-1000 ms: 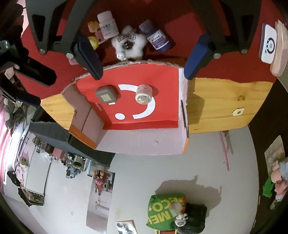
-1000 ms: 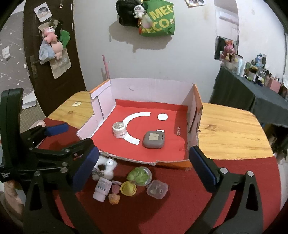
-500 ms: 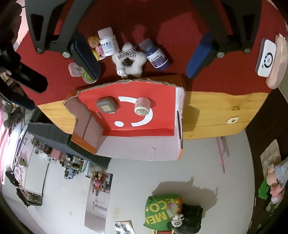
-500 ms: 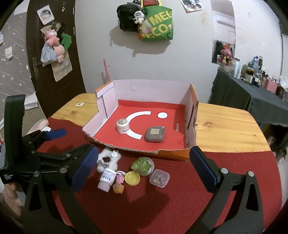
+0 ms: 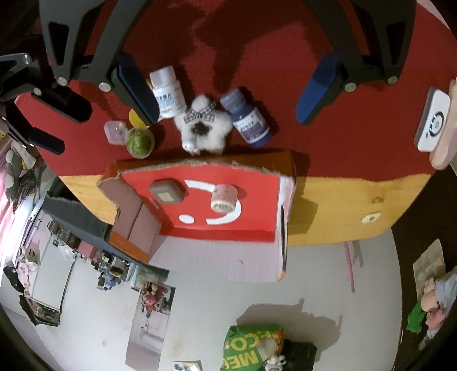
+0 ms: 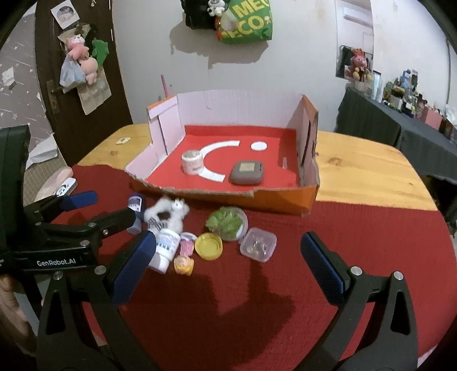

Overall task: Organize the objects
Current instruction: 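Withdraw both grippers from the box toward the remaining items, then grasp the white pill bottle with the left gripper while the right grasps the clear plastic box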

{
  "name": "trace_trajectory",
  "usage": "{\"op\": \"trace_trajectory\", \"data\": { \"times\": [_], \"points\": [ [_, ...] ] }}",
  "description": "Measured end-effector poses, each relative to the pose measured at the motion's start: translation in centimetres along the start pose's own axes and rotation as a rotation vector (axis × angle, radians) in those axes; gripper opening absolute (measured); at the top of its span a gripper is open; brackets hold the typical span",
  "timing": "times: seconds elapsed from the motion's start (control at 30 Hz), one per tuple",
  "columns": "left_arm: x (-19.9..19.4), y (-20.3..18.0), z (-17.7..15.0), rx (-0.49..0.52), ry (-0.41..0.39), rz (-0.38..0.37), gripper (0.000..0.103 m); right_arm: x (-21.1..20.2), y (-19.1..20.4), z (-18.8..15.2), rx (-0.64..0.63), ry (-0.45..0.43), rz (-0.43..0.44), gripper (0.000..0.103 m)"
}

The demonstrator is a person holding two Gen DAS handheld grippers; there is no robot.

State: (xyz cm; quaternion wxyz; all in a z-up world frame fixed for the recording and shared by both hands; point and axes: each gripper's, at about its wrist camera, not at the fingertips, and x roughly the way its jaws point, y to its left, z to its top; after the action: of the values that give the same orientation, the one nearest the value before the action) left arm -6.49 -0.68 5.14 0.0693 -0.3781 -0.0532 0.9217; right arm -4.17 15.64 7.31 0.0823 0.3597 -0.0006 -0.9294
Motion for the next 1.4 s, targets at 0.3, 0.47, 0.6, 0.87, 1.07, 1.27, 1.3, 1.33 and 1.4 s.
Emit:
{"op": "trace_trajectory", "data": {
  "times": [0.3,0.47,0.6,0.87,1.07,1.27,1.3,1.33,1.4],
  "points": [
    [1.0,-0.1,-1.8,-0.007,0.043,0.003,0.098,1.2,0.0,-1.5,0.009,0.053,0.003,0.103],
    [1.0,-0.3,-2.3,0.002,0.048,0.003,0.098,1.6,-0.2,-2.1,0.016,0.071,-0.002,0.103],
    [0.9,-0.4,-2.7,0.005,0.052,-0.005,0.098,2.0,-0.6,-2.4,0.028,0.084,-0.006,0.103],
    [1.1,-1.6,-2.7,0.025,0.072,-0.068,0.087,2.8,-1.3,-2.3,0.045,0.111,-0.001,0.076],
    [2.0,-2.6,-2.9,0.041,0.104,-0.105,0.076,3.5,-1.9,-1.9,0.05,0.126,-0.017,0.062],
    [2.5,-3.5,-2.8,0.045,0.123,-0.145,0.063,4.5,-2.6,-1.2,0.048,0.137,-0.035,0.056],
    [2.6,-3.6,-2.8,0.051,0.124,-0.146,0.062,4.7,-2.8,-1.1,0.049,0.14,-0.035,0.055],
    [2.7,-3.8,-2.9,0.056,0.126,-0.145,0.061,4.9,-2.9,-1.1,0.049,0.143,-0.036,0.055],
    [2.9,-3.8,-2.9,0.054,0.13,-0.145,0.061,5.2,-3.0,-1.0,0.048,0.148,-0.038,0.055]
  ]
}}
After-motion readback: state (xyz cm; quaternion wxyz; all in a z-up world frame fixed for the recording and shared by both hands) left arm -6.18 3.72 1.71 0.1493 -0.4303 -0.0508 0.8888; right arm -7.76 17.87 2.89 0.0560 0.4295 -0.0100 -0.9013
